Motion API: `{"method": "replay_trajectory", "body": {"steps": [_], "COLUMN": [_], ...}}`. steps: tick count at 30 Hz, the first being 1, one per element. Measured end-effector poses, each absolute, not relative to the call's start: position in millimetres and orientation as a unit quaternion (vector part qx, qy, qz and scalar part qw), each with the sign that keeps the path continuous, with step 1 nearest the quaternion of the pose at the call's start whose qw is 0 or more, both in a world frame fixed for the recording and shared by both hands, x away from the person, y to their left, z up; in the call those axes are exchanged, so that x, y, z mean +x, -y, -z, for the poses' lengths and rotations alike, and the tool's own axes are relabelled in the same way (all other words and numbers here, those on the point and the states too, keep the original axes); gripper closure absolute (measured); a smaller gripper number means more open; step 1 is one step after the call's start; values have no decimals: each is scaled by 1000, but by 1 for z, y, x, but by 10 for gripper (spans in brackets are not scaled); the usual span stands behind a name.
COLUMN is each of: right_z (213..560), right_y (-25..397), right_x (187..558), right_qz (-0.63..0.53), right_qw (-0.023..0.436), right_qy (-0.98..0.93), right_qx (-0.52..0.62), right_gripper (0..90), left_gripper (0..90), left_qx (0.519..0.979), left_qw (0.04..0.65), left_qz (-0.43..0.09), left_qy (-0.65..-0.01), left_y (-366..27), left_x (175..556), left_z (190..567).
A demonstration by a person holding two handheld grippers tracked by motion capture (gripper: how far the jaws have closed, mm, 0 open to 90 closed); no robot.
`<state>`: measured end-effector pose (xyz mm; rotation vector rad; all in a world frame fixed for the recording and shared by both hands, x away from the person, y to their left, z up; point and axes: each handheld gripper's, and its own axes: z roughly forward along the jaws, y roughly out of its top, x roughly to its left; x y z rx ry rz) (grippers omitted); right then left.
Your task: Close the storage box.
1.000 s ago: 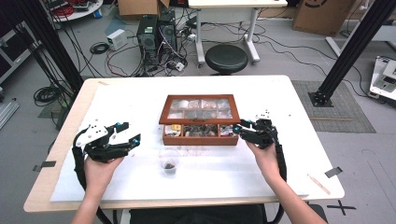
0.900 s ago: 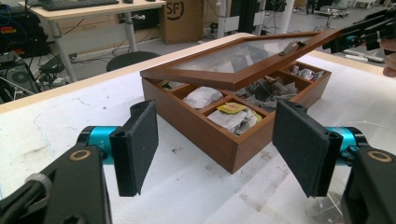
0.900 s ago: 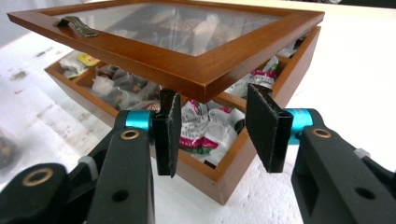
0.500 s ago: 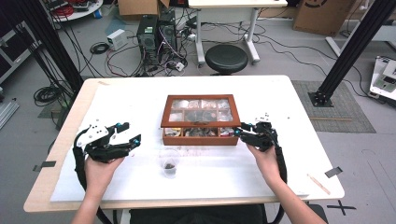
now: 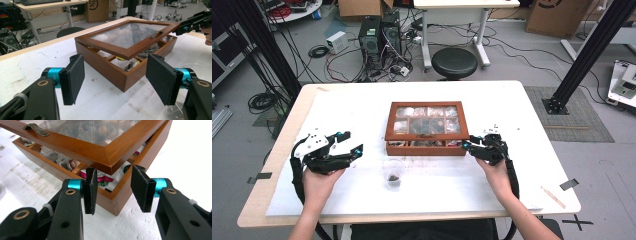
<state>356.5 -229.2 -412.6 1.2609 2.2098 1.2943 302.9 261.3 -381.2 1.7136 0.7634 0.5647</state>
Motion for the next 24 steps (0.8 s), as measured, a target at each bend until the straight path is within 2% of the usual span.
{"method": "replay_trajectory", "body": {"steps": [24], "right_z": [421], "right_y": [228], "right_x": [354], "right_qz": [-429], "right_qw": [144], "right_qy": [-777], "right_qx": [437], "right_gripper": [575], "left_gripper": [315], "left_qx": [732], "left_qw": [553], "left_qz": [-237], "left_qy": [-321], "left_y": [-260], "left_x": [304], "left_z": [383]}}
